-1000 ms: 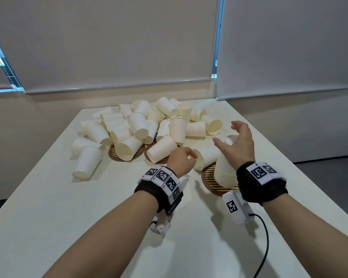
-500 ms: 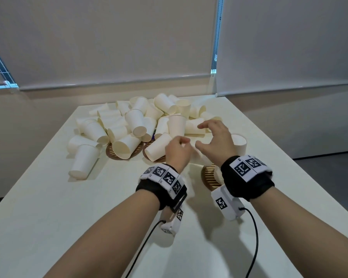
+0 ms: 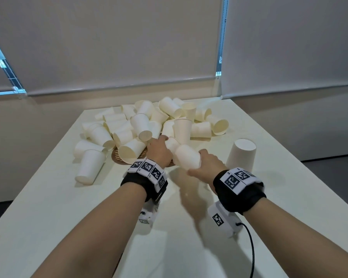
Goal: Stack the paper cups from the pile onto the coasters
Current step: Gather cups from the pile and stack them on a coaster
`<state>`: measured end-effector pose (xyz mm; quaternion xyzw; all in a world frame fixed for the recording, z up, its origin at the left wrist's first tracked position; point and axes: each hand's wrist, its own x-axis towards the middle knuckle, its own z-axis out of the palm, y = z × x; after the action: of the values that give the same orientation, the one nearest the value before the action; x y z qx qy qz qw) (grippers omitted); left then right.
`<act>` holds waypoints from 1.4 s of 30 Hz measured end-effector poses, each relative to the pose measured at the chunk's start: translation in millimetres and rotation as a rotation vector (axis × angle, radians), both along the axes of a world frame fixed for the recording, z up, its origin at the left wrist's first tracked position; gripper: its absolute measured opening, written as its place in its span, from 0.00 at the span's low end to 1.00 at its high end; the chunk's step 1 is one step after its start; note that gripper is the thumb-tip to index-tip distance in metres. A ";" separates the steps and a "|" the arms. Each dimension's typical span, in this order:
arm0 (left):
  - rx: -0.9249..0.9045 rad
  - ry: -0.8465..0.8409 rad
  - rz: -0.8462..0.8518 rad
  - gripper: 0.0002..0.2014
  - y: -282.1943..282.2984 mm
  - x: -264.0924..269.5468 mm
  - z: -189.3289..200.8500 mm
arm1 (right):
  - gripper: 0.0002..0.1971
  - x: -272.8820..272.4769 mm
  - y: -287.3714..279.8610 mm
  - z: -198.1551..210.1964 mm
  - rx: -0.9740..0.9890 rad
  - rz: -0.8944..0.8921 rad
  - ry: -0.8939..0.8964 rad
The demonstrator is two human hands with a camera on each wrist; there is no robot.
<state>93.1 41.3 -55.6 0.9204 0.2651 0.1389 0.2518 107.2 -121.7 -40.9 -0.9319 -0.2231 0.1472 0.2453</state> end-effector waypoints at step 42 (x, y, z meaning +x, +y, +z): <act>-0.246 -0.143 0.174 0.21 21.6 -31.0 10.7 | 0.36 -5.2 31.7 -1.6 0.876 -0.263 0.237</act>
<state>62.1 62.8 -44.9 0.8440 0.3402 0.1916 0.3679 102.0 -90.0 -42.5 -0.7378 -0.1148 0.1123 0.6557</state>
